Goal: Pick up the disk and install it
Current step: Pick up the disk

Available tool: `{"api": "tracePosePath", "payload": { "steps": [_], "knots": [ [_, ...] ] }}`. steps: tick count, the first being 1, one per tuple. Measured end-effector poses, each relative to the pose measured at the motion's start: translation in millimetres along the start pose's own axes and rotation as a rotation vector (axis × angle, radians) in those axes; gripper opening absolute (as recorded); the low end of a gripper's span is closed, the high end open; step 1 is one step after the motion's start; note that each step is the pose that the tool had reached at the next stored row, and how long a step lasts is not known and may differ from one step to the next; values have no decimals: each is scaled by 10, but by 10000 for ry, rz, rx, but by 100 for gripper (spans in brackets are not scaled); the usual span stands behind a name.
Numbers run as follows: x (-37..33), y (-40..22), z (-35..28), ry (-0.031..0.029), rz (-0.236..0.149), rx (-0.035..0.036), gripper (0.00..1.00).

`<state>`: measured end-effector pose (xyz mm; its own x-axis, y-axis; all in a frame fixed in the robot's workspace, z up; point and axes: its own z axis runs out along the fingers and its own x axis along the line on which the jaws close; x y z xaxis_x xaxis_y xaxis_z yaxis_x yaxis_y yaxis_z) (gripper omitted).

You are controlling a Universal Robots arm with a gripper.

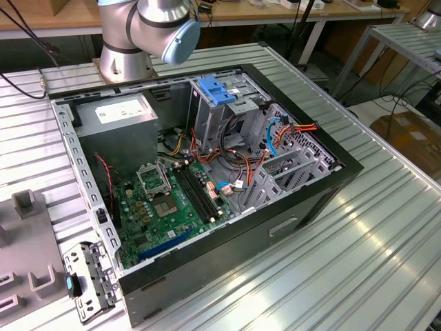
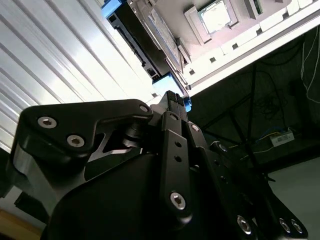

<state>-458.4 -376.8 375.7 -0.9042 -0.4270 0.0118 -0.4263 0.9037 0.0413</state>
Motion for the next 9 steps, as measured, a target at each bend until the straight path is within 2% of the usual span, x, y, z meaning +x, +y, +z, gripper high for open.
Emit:
{"api": "tracePosePath", "payload": {
  "steps": [5, 9],
  "knots": [
    [0, 0, 0, 15, -351, 4, 11],
    [0, 0, 0, 44, -1081, 13, 11]
  ]
}}
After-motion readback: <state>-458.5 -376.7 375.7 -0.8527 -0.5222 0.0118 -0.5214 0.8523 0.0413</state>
